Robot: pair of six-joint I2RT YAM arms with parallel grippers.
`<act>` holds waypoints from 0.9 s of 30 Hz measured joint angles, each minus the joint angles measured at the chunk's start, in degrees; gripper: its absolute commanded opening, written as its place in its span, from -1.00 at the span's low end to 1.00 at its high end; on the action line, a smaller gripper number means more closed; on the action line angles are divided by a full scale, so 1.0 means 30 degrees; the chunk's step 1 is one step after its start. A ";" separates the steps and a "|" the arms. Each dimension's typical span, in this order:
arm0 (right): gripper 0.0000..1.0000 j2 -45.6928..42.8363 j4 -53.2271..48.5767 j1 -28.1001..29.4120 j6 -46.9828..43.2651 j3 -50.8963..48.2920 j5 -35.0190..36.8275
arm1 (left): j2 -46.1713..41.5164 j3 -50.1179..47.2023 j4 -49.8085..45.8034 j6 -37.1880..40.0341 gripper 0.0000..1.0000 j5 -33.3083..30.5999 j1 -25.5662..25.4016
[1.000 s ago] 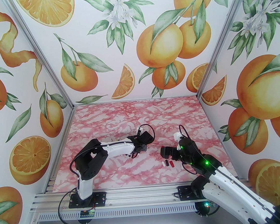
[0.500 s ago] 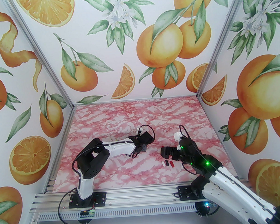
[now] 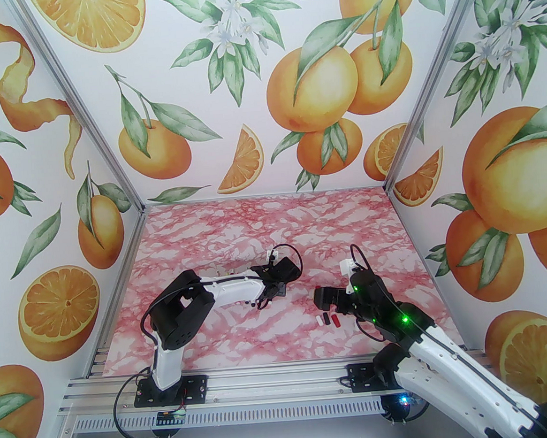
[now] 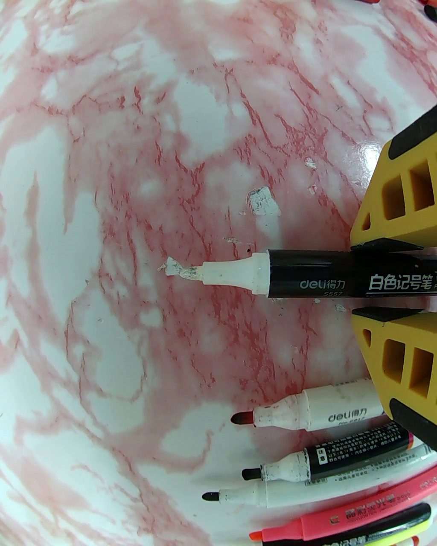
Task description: Open the pen caps
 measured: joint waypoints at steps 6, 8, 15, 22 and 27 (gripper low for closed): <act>0.99 0.0000 0.0000 0.0000 0.0000 0.0000 0.0000 | -0.0007 0.0204 -0.0175 0.0015 -0.38 -0.0007 0.0022; 0.99 0.0000 0.0007 0.0000 -0.0058 0.0000 0.0000 | -0.0131 0.0393 -0.0488 0.0233 -0.34 -0.0015 0.0036; 0.99 -0.0219 0.0000 0.0000 -0.0466 0.0168 0.0117 | -0.3060 0.0692 -0.0772 0.1464 0.33 0.0095 0.0474; 0.99 -0.0255 0.0058 0.0000 -0.0794 0.0780 0.0743 | -0.7497 0.0109 -0.0299 0.3315 1.00 0.0000 0.0962; 1.00 -0.0350 0.0095 0.0000 -0.0925 0.1093 0.1348 | -1.0761 -0.2047 0.0335 0.4583 1.00 0.0364 0.1821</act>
